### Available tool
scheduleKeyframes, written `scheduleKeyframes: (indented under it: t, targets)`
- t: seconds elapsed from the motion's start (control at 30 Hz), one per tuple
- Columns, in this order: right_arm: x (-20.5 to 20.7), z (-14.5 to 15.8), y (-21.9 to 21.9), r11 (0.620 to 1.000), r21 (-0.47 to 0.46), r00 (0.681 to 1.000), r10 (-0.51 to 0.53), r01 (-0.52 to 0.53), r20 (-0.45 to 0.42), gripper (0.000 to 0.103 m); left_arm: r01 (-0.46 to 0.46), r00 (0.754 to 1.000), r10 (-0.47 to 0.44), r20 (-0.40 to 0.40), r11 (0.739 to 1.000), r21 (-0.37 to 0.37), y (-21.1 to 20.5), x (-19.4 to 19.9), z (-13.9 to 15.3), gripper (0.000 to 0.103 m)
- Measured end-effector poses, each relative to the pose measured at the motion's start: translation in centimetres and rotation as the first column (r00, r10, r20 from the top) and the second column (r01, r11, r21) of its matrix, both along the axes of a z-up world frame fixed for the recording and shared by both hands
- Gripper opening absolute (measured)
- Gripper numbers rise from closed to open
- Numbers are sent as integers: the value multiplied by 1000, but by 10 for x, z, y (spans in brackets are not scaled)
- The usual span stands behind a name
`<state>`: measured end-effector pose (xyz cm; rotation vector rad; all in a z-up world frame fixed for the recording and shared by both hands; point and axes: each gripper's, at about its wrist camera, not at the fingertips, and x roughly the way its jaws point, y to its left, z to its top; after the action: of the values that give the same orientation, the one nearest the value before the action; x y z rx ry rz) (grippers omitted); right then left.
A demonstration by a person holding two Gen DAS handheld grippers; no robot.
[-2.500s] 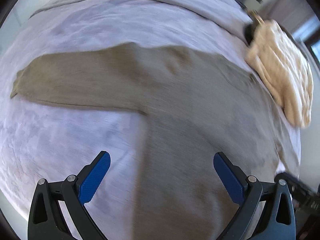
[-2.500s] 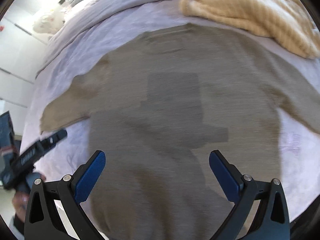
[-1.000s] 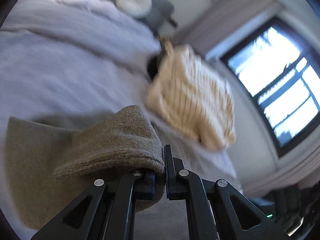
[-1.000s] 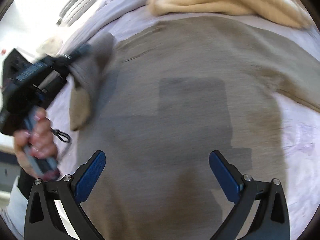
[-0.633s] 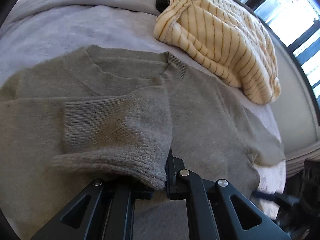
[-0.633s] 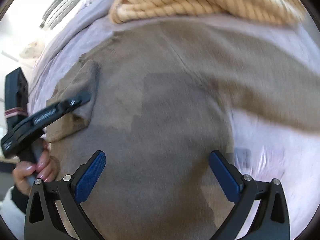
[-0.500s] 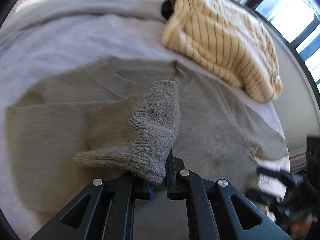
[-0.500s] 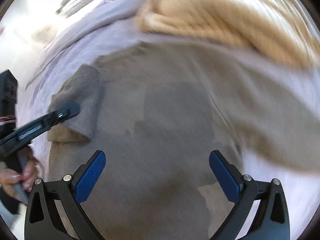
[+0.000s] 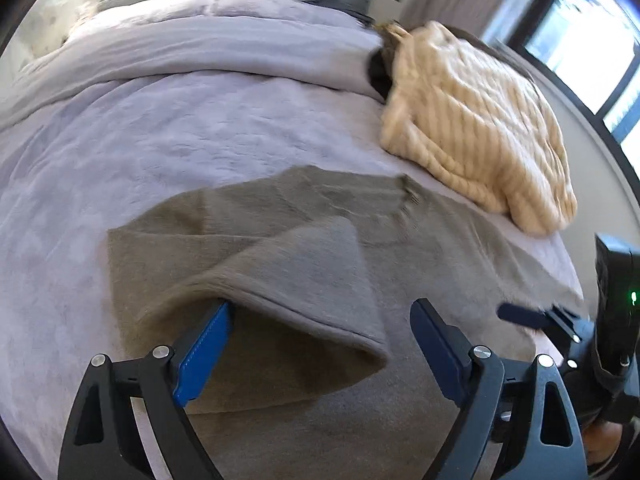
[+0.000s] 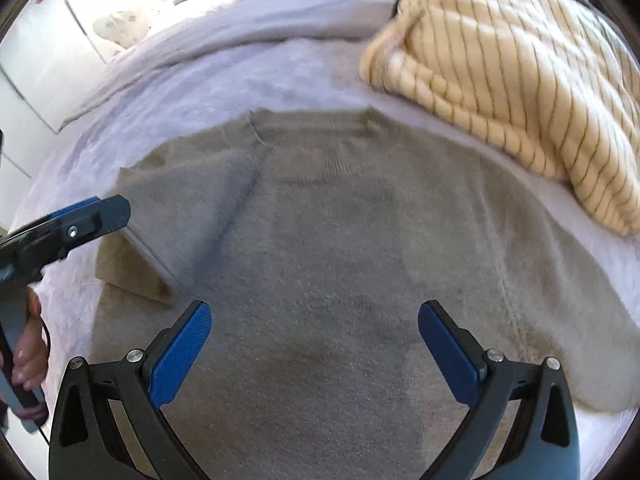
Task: Fold small clothes
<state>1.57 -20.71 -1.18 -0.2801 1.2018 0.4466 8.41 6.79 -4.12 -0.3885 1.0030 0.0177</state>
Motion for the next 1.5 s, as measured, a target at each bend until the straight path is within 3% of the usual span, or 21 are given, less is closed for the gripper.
scheduleKeyframes:
  t: [0.17, 0.3, 0.4, 0.43, 0.5, 0.57, 0.6, 0.67, 0.73, 0.83, 1.0, 1.03, 1.07, 1.1, 1.13, 1.17, 1.23, 1.33, 1.37, 1.43, 1.5]
  targets:
    - [-16, 5, 49, 986, 2, 985, 166, -167, 47, 103, -139, 990, 141, -27, 989, 56, 49, -21, 1, 90]
    - [-27, -25, 113, 935, -200, 938, 322, -293, 130, 103, -205, 967, 215, -135, 975, 83, 90, -26, -28, 90]
    - [-20, -49, 133, 897, -338, 907, 367, -285, 209, 102, -227, 947, 246, -208, 968, 112, 100, -23, -61, 90]
    - [-12, -48, 132, 910, -340, 909, 333, -239, 252, 102, -223, 945, 243, -219, 969, 111, 100, -22, -69, 90]
    - [15, -33, 102, 962, -267, 940, 145, -61, 308, 102, -220, 940, 243, -240, 968, 118, 97, -20, -85, 90]
    - [42, -20, 58, 985, -111, 955, -98, 133, 280, 102, -222, 941, 244, -235, 968, 115, 96, -21, -92, 90]
    - [52, -16, 30, 972, -22, 945, -221, 233, 240, 102, -222, 944, 243, -224, 968, 116, 96, -23, -93, 90]
    - [69, -17, -36, 872, 158, 873, -479, 463, 87, 102, -216, 946, 236, -221, 970, 110, 98, -24, -95, 91]
    - [76, -28, -86, 755, 238, 785, -617, 611, -60, 102, -211, 946, 229, -230, 972, 103, 100, -24, -96, 91]
    - [76, -44, -116, 680, 311, 746, -634, 663, -203, 102, -203, 947, 221, -233, 974, 99, 106, -16, -92, 91]
    - [88, -55, -113, 640, 396, 751, -589, 659, -297, 102, -229, 945, 225, -237, 973, 9, 121, 22, -93, 91]
    - [93, -59, -110, 630, 389, 739, -596, 672, -313, 102, -238, 946, 232, -228, 971, -1, 122, 26, -94, 85]
    - [96, -62, -107, 631, 376, 734, -600, 679, -319, 95, -240, 947, 232, -222, 971, -13, 121, 30, -91, 59]
    - [97, -62, -106, 638, 361, 733, -602, 680, -318, 81, -230, 952, 212, -220, 972, -57, 120, 34, -91, 46]
    - [98, -61, -101, 663, 331, 741, -597, 672, -308, 31, -225, 955, 203, -217, 971, -80, 119, 35, -89, 24]
    - [100, -60, -97, 685, 329, 759, -566, 650, -321, 7, -217, 959, 195, -206, 972, -89, 118, 35, -85, 18]
    - [95, -53, -94, 696, 374, 789, -527, 614, -316, 7, -194, 968, 180, -178, 979, -68, 116, 29, -75, 18]
    - [95, -38, -80, 802, 320, 863, -477, 504, -166, 7, -162, 974, 155, -166, 986, -30, 120, 25, -73, 18]
    - [96, -42, -79, 824, 272, 868, -476, 497, -142, 7, -168, 970, 163, -182, 986, -12, 122, 26, -78, 18]
    - [99, -61, -86, 818, 211, 844, -506, 535, -179, 8, -202, 961, 199, -192, 979, 4, 133, 24, -84, 18]
    - [93, -72, -102, 750, 257, 792, -558, 609, -248, 12, -263, 946, 259, -197, 965, 9, 147, 17, -84, 18]
